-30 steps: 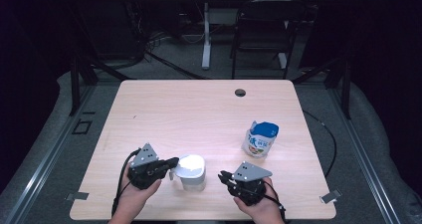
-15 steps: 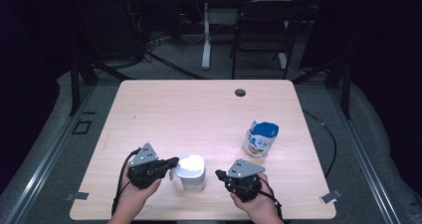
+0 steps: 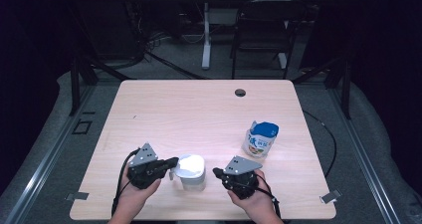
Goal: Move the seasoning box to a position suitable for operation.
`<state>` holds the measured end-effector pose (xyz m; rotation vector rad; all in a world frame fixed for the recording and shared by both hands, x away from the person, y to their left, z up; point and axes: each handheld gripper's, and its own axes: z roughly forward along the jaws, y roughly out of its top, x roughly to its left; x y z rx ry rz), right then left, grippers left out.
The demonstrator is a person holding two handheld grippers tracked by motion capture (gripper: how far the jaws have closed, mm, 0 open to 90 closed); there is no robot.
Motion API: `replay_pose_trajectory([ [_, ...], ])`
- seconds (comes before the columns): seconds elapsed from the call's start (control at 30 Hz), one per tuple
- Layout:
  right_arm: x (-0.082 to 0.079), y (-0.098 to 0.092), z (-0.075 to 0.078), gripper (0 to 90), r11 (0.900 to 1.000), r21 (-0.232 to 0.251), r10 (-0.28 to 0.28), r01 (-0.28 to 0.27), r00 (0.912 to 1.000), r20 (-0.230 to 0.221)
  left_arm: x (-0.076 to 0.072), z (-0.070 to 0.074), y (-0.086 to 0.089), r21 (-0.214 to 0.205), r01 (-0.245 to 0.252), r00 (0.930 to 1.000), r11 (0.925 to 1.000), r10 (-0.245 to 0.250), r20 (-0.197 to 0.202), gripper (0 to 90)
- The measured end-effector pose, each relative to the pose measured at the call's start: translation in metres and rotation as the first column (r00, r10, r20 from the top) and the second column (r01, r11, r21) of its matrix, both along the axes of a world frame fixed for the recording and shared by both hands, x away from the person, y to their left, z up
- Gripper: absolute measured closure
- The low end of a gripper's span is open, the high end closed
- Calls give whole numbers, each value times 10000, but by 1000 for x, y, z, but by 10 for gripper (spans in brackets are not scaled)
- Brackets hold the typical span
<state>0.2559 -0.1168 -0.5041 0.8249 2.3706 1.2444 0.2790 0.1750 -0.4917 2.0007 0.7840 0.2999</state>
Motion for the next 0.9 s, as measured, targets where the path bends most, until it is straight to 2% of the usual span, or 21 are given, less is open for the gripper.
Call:
replay_pose_trajectory([
  [0.7,6,14,-4,900,9992,-78,391,-391,9992,-1,0,0,2,-18,-30,10000,10000,30,2,900],
  [0.9,7,20,-6,900,9984,-255,501,-503,9987,-50,0,-1,1,-41,-55,10000,10000,56,8,900],
])
